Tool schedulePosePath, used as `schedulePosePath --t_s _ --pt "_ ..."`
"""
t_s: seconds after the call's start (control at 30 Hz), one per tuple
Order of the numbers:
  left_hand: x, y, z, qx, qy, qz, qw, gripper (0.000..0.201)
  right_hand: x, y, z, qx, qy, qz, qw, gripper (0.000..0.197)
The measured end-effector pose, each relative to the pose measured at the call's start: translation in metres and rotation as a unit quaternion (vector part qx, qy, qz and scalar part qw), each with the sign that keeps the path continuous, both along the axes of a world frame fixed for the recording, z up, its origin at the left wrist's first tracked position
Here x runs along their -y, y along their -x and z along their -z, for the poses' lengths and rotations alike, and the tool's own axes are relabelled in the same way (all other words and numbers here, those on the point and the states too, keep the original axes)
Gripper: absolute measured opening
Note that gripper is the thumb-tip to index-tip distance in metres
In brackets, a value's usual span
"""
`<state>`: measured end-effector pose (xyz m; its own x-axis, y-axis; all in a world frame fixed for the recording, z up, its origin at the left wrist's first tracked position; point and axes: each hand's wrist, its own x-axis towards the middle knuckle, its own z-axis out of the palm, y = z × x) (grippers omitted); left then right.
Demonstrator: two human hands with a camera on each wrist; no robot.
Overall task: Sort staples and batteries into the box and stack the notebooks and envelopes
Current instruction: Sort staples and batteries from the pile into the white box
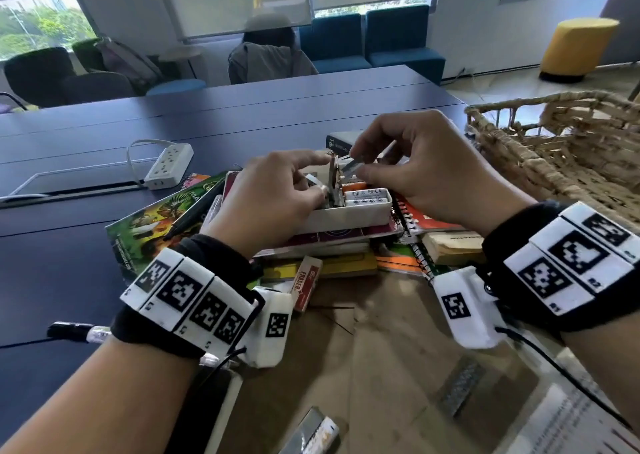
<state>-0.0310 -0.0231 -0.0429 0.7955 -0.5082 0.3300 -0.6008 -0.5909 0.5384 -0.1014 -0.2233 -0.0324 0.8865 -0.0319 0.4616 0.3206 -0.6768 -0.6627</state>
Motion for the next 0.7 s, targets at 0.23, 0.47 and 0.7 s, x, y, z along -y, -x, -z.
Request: schedulePosePath --t_s 0.23,0.47,0.7 --pt "0.0054 0.0054 -0.0055 0.006 -0.057 -0.01 0.998 0.05 -0.001 -0.0035 0.001 -0.008 0.01 -0.005 1.0 0.012" --pt "0.0052 0.0069 -0.007 0.002 -0.029 -0.02 0.999 0.043 -0.0028 -0.0095 0.0057 -0.002 0.004 0.018 1.0 0.013" --pt "0.0058 0.0061 -0.0067 -0.001 -0.05 -0.017 0.999 0.05 -0.0049 -0.0095 0.0052 -0.021 0.005 -0.012 1.0 0.016"
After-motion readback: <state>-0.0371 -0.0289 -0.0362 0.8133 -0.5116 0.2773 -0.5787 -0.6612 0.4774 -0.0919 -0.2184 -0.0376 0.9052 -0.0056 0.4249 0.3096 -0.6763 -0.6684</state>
